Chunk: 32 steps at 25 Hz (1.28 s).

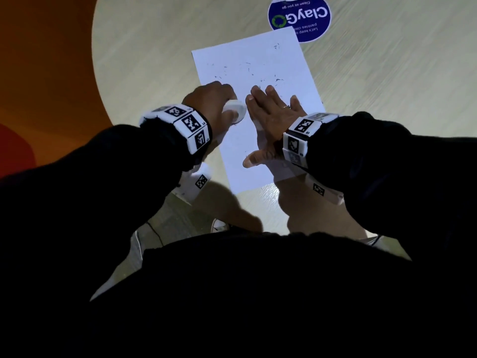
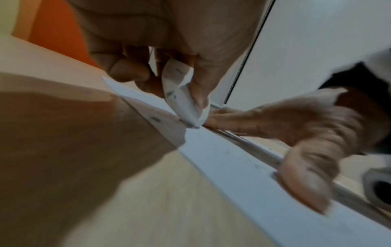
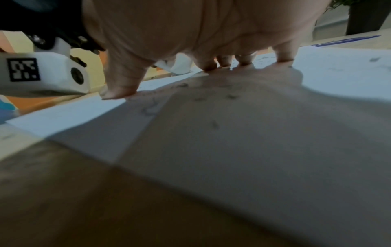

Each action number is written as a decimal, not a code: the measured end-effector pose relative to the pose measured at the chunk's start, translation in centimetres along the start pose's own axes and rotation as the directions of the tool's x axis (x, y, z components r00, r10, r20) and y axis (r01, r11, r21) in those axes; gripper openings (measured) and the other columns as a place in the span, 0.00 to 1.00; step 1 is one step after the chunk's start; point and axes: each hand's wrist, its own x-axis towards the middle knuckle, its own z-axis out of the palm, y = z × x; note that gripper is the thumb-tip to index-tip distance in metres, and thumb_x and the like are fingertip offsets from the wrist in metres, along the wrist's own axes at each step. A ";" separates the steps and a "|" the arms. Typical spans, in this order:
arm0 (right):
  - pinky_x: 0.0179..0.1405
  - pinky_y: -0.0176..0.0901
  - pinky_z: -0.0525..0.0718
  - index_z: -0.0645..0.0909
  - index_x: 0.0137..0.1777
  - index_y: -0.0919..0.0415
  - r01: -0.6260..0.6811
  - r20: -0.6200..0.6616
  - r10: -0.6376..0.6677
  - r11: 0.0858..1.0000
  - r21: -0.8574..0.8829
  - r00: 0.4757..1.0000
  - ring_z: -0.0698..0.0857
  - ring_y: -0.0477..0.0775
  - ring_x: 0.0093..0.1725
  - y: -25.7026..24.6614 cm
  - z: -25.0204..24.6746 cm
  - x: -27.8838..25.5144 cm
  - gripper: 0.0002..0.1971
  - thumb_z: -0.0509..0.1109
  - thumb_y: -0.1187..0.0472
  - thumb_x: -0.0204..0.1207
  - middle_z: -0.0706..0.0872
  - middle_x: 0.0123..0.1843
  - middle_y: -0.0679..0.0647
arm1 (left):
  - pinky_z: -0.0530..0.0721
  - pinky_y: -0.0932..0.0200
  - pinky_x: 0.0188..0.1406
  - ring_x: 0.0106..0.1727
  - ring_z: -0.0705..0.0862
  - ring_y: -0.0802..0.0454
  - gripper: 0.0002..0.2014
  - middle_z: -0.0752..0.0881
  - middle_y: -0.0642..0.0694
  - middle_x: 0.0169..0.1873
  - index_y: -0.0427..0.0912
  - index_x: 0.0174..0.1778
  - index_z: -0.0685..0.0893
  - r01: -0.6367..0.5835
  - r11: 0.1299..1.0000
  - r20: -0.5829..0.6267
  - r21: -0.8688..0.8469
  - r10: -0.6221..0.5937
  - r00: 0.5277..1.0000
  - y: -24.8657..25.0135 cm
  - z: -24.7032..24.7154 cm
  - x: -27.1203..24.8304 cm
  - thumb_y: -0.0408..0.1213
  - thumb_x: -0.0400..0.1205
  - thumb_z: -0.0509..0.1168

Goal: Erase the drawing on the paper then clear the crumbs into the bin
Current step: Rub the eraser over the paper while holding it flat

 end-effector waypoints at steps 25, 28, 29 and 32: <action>0.79 0.69 0.46 0.36 0.84 0.57 0.017 -0.065 -0.017 1.000 -0.007 0.998 0.37 0.56 0.84 0.3 0.6 0.4 0.68 0.70 0.23 0.55 0.35 0.85 0.50 | 0.71 0.57 0.44 0.54 0.81 0.42 0.11 0.84 0.45 0.49 0.45 0.54 0.82 -0.024 0.997 0.083 0.070 0.019 0.996 0.4 0.1 0.9 0.45 0.78 0.67; 0.79 0.70 0.46 0.36 0.84 0.57 0.021 -0.078 -0.020 1.000 0.006 0.997 0.38 0.56 0.84 0.3 0.9 0.3 0.69 0.70 0.23 0.53 0.36 0.85 0.50 | 0.72 0.57 0.45 0.54 0.81 0.43 0.11 0.83 0.48 0.48 0.45 0.55 0.82 -0.083 0.993 0.185 0.079 0.067 0.980 1.3 1.5 -0.6 0.44 0.79 0.67; 0.79 0.70 0.46 0.36 0.84 0.57 0.019 -0.073 -0.018 1.000 0.005 0.997 0.38 0.56 0.84 0.3 0.9 0.3 0.69 0.70 0.23 0.53 0.36 0.85 0.50 | 0.72 0.56 0.45 0.55 0.81 0.42 0.12 0.83 0.47 0.49 0.45 0.56 0.82 -0.049 0.995 0.124 0.090 0.037 0.992 1.3 1.2 0.1 0.44 0.79 0.67; 0.79 0.70 0.46 0.37 0.84 0.58 0.019 -0.080 -0.018 1.000 0.006 0.997 0.38 0.57 0.84 0.1 0.6 0.4 0.69 0.71 0.23 0.54 0.36 0.85 0.51 | 0.73 0.56 0.44 0.54 0.82 0.41 0.12 0.85 0.44 0.50 0.45 0.54 0.82 0.006 0.996 0.066 0.090 -0.012 0.998 0.5 -0.1 1.6 0.46 0.78 0.66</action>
